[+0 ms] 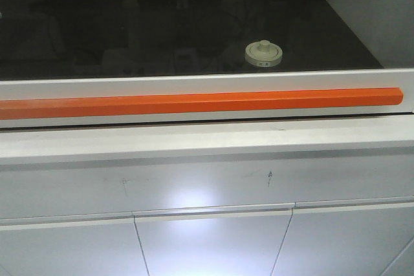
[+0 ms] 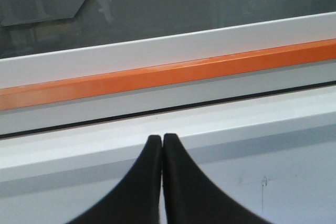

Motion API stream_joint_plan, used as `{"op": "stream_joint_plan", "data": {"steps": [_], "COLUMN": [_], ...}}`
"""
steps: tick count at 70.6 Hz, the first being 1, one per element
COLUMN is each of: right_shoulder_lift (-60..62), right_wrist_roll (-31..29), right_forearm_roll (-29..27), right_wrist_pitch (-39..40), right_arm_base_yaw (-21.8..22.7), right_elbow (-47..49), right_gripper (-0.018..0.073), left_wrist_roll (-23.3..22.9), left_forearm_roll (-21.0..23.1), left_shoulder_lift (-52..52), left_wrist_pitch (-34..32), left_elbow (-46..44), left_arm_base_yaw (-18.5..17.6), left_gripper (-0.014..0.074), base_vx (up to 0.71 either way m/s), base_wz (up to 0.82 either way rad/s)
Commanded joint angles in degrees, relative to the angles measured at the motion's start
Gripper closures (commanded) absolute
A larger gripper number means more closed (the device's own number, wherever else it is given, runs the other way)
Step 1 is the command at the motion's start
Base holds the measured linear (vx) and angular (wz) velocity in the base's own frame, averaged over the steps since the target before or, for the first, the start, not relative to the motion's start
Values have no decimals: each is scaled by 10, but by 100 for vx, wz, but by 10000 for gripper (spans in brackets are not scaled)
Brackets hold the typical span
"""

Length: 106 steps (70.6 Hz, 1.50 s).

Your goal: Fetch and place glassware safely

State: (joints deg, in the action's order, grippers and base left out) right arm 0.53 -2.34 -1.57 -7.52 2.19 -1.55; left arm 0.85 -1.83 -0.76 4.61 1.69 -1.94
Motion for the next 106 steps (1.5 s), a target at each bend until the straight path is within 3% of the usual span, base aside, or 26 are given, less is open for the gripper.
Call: {"op": "stream_joint_plan", "data": {"steps": [1, 17, 32, 47, 55, 76, 106], "right_shoulder_lift": [7, 7, -49, -188, -274, -429, -466], "right_wrist_roll": [0, 0, 0, 1, 1, 14, 27], "right_forearm_roll": [5, 6, 21, 21, 16, 16, 16], "right_wrist_pitch": [60, 175, 167, 167, 173, 188, 185], "right_arm_base_yaw": [3, 3, 3, 3, 3, 3, 3], "right_elbow": [-11, 25, 151, 299, 351, 377, 375], "right_gripper": [563, 563, 563, 563, 563, 563, 560], "left_wrist_roll": [-5, -30, -31, -29, -2, 0, -2], "left_forearm_roll": [5, 14, 18, 18, 14, 15, 18], "left_shoulder_lift": [-6, -5, 54, 193, 272, 416, 478], "left_wrist_pitch": [-74, -163, -131, -124, -124, -143, -166], "left_elbow": [15, -27, -181, -348, -403, -418, -384], "left_arm_base_yaw": [-1, -1, -1, -1, -1, -1, -1], "left_gripper": [603, 603, 603, 603, 603, 603, 603], "base_vx": [0, 0, 0, 0, 0, 0, 0], "base_wz": [0, 0, 0, 0, 0, 0, 0]}}
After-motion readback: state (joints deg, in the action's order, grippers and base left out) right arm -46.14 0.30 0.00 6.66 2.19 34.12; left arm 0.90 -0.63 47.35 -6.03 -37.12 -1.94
